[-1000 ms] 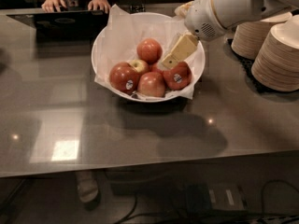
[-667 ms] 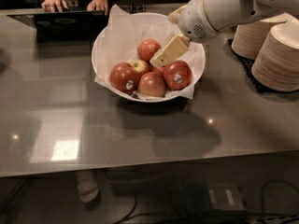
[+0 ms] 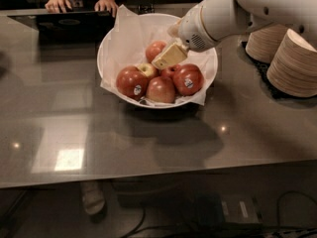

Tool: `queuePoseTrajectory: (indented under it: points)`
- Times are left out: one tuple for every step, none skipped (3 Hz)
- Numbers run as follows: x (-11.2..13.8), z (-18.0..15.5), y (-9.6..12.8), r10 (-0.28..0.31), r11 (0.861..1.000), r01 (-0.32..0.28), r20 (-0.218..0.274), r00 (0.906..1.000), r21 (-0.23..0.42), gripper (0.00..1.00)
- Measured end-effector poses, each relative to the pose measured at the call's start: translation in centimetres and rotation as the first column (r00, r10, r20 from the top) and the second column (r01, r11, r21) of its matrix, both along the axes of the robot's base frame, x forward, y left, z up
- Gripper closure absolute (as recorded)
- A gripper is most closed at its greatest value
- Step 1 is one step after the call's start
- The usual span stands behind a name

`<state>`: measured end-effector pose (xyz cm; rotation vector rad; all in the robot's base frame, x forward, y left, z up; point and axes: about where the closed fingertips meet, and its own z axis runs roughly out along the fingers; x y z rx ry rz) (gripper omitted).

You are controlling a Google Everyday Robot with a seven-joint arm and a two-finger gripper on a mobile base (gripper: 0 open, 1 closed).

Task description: Pick apple from white bowl

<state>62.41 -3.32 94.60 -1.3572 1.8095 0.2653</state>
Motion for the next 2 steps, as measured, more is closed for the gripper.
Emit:
queuePoseTrajectory:
  points:
    - [0.48,-0.83,0.27,-0.032,0.999,0.032,0.009,0.9995,-0.011,0.34]
    - [1.17,-1.79,0.23,-0.078,0.996,0.079,0.036,0.9963,-0.035,0.33]
